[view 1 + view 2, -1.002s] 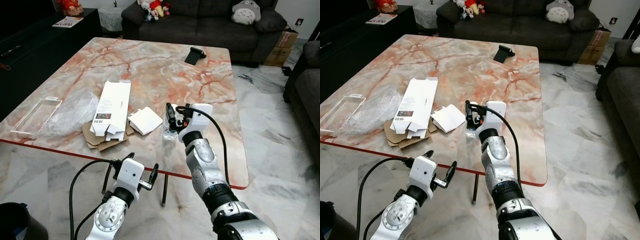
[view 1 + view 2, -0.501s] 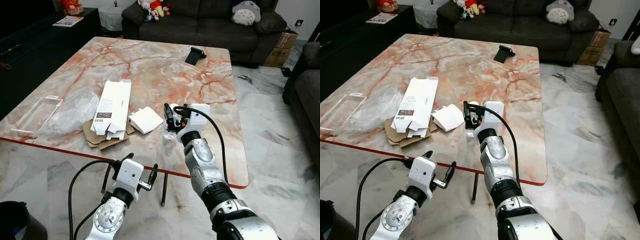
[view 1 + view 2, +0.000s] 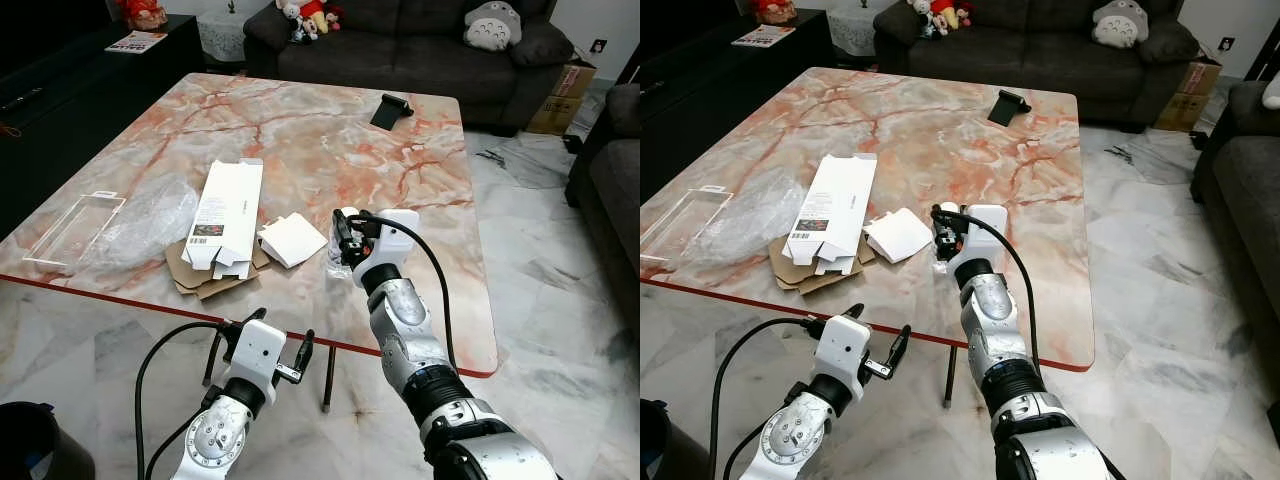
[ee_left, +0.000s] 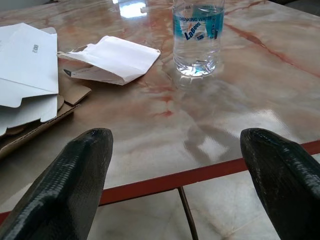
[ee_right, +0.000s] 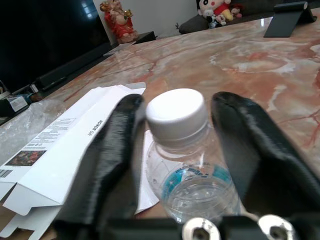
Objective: Picking trash to rubbish bin
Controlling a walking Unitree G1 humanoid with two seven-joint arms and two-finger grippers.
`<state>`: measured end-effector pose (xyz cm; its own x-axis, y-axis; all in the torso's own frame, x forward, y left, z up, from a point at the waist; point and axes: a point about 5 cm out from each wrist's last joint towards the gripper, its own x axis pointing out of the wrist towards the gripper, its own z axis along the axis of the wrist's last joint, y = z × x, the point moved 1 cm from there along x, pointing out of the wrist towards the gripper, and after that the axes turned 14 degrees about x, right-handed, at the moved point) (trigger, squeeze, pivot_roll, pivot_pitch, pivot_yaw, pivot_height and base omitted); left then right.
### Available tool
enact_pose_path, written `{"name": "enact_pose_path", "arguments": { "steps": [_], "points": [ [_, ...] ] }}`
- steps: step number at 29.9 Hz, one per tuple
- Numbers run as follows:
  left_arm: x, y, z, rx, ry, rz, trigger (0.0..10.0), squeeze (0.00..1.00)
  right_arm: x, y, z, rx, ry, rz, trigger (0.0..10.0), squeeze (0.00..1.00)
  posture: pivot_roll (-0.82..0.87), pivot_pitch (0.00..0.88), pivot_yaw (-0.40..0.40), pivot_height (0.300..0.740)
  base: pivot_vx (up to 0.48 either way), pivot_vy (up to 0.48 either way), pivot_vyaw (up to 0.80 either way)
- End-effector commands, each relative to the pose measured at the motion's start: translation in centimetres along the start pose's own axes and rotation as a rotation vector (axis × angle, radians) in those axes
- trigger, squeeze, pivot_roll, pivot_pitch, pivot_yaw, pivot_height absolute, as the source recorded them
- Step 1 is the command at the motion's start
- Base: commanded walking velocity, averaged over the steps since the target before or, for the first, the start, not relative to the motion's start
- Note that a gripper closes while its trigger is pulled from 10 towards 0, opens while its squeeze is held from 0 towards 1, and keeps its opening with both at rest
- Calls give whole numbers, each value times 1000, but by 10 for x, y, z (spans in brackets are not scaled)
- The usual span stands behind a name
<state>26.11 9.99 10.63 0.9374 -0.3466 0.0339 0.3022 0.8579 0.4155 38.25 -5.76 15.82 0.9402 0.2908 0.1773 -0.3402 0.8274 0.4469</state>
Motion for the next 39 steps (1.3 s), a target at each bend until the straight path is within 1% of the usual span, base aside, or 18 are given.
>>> {"name": "enact_pose_path", "arguments": {
  "steps": [1,17,22,23,25,29,31,33,34,35,36,37,39],
  "points": [
    [-2,0,2,9,4,0,10000,0,3,8,0,10,-6,19,0,0,262,152,-36,740,0,0,0],
    [0,-1,1,12,5,-2,10000,0,3,6,2,12,-10,18,0,0,263,150,-40,740,0,0,0],
    [4,0,0,19,5,-2,10000,0,4,2,13,20,-50,5,0,0,251,138,-35,740,0,0,0],
    [7,1,1,23,2,3,10000,0,4,-2,22,9,-85,-8,10000,0,241,129,-33,740,0,0,0],
    [9,2,1,25,0,8,10000,0,4,-5,28,2,-108,-16,10000,0,238,125,-32,740,0,0,0],
    [16,3,2,29,-8,22,10000,0,-1,-16,45,-24,-164,-36,10000,0,222,112,-30,740,0,0,0],
    [18,4,2,29,-9,24,10000,0,-2,-20,49,-34,-177,-43,10000,0,215,107,-29,740,0,0,0],
    [18,4,2,30,-10,25,10000,0,-3,-20,50,-34,-178,-44,10000,0,215,107,-29,740,0,0,0],
    [22,5,3,30,-15,33,10000,0,-12,-32,55,-65,-196,-73,10000,0,197,91,-24,740,0,0,0],
    [22,5,3,30,-15,33,10000,0,-12,-32,55,-65,-196,-73,10000,0,197,91,-24,740,0,0,0],
    [26,8,3,33,-20,50,10000,0,-23,-45,59,-92,-210,-110,10000,0,191,82,-23,740,0,0,0],
    [28,11,4,31,-24,67,10000,0,-31,-54,60,-108,-217,-139,10000,0,188,78,-23,740,0,0,0],
    [31,15,4,35,-28,81,10000,0,-39,-64,62,-124,-225,-174,10000,0,179,66,-21,740,0,0,0]
  ]
}}
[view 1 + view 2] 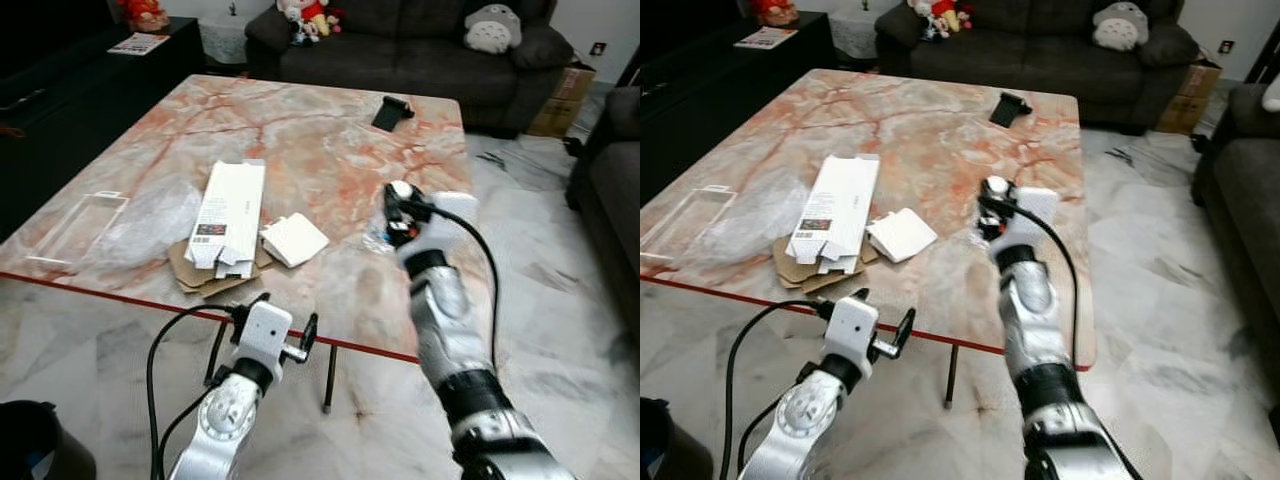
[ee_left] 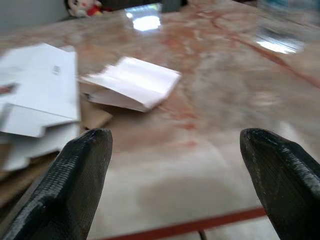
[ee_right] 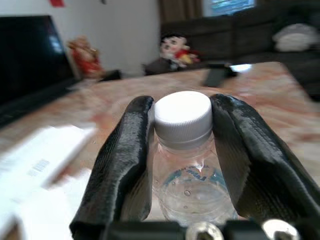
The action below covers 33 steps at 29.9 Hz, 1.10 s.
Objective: Picking trash to rubbish bin
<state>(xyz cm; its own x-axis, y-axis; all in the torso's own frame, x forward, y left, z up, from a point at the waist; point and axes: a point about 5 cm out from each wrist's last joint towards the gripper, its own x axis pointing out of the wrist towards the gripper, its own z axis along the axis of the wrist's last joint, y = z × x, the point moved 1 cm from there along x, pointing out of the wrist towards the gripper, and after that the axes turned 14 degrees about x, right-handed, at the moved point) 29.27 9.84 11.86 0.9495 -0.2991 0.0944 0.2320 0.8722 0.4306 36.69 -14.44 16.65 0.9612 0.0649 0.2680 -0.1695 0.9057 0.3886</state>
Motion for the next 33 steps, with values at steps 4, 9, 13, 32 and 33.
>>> {"name": "enact_pose_path", "arguments": {
  "steps": [4,9,13,32,33],
  "points": [
    [4,11,-3,22,-2,57,10000,0,-14,-22,17,-51,-59,-71,10000,0,167,50,-18,740,0,0,0],
    [8,19,-2,15,-19,101,10000,0,-29,-33,24,-102,-68,-103,10000,0,157,27,-14,740,0,0,0],
    [10,21,-3,18,-23,112,10000,0,-35,-37,31,-104,-92,-121,10000,0,150,13,-11,740,0,0,0],
    [12,16,-6,14,-36,102,10000,0,-40,-24,23,-70,-32,-104,10000,0,148,6,-14,740,0,0,0],
    [12,16,-6,14,-36,102,10000,0,-40,-24,22,-70,-29,-104,10000,0,148,6,-14,740,0,0,0]
  ]
}}
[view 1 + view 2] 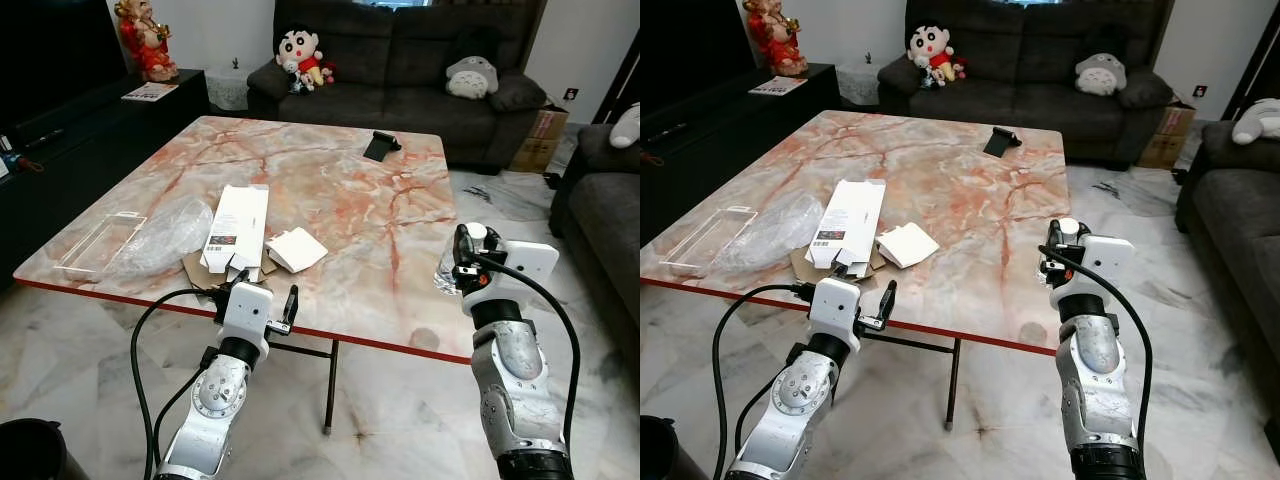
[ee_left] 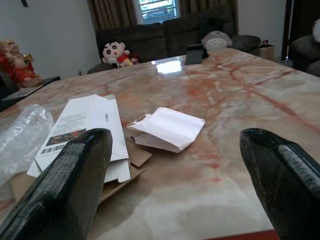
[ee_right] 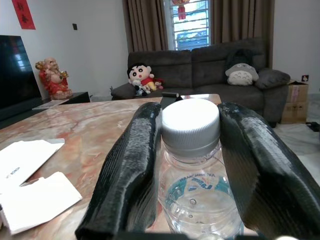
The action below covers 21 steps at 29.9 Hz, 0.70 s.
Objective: Picking trash to rubbish bin
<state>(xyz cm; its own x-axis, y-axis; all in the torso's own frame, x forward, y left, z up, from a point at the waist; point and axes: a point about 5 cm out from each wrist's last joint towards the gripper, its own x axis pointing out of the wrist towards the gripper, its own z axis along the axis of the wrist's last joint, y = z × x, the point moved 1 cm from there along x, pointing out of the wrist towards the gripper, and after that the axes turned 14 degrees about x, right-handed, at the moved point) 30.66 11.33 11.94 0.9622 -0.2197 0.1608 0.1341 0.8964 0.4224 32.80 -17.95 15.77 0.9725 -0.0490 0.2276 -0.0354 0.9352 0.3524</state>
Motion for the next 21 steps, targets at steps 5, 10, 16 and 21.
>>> {"name": "enact_pose_path", "arguments": {
  "steps": [5,10,16,21],
  "points": [
    [3,0,2,6,-11,1,10000,0,0,4,5,10,-16,14,10000,0,146,11,-11,740,0,0,0],
    [2,-1,2,3,-11,-2,10000,0,-1,4,4,12,-10,6,10000,0,146,11,-11,740,0,0,0],
    [2,-1,1,1,-13,-3,10000,0,-1,2,5,11,-10,1,10000,0,143,24,-12,740,0,0,0],
    [2,-1,1,-2,-13,-1,10000,0,-1,2,6,10,-11,-3,10000,0,142,29,-14,740,-146,0,0]
  ]
}}
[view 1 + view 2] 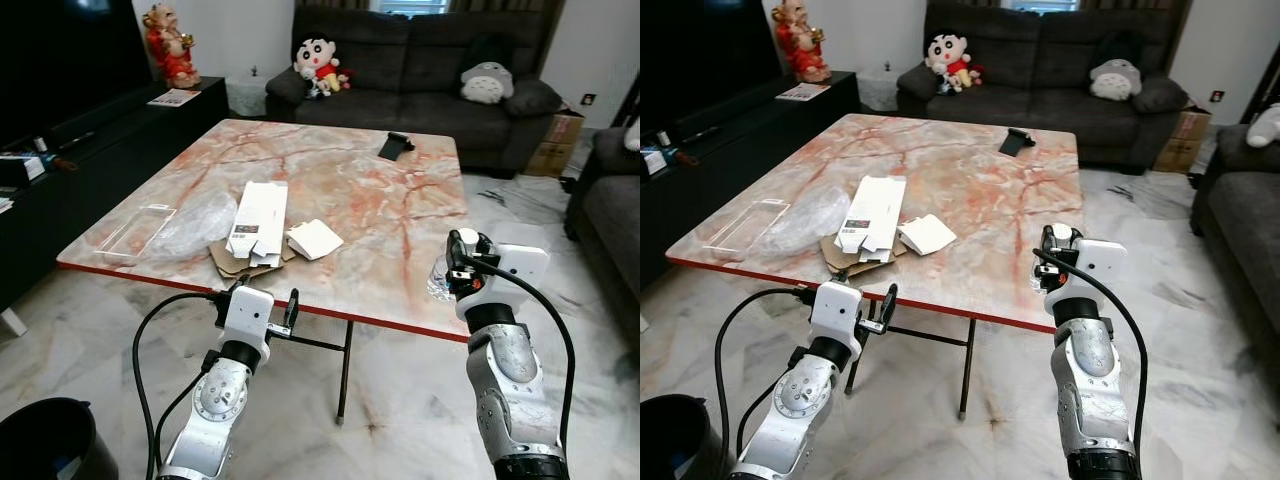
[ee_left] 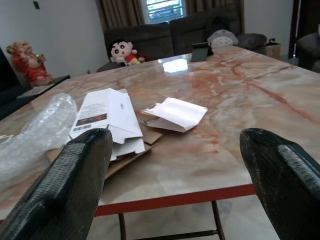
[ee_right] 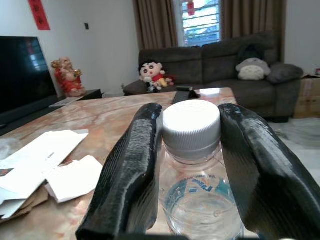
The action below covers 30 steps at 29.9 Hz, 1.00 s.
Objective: Picking trash to rubbish bin
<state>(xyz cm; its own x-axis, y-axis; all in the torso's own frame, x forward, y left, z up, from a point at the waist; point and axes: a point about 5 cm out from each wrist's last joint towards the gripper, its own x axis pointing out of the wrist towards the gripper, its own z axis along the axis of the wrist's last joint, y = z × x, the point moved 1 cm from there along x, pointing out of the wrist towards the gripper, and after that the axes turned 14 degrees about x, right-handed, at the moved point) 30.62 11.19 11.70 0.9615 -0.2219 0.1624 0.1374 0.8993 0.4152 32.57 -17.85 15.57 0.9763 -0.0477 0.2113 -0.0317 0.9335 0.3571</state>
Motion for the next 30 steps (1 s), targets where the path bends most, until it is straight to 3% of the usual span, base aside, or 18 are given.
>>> {"name": "enact_pose_path", "arguments": {
  "steps": [1,23,30],
  "points": [
    [2,1,3,6,-11,0,10000,0,1,1,8,6,-26,2,10000,0,142,29,-14,740,-247,0,0],
    [1,1,2,0,-8,9,10000,0,1,0,5,4,-9,2,10000,0,141,42,-22,740,-45,0,0],
    [0,4,-4,-8,13,12,10000,0,-7,-13,-11,-2,53,-38,10000,0,143,42,-24,740,0,0,0]
  ]
}}
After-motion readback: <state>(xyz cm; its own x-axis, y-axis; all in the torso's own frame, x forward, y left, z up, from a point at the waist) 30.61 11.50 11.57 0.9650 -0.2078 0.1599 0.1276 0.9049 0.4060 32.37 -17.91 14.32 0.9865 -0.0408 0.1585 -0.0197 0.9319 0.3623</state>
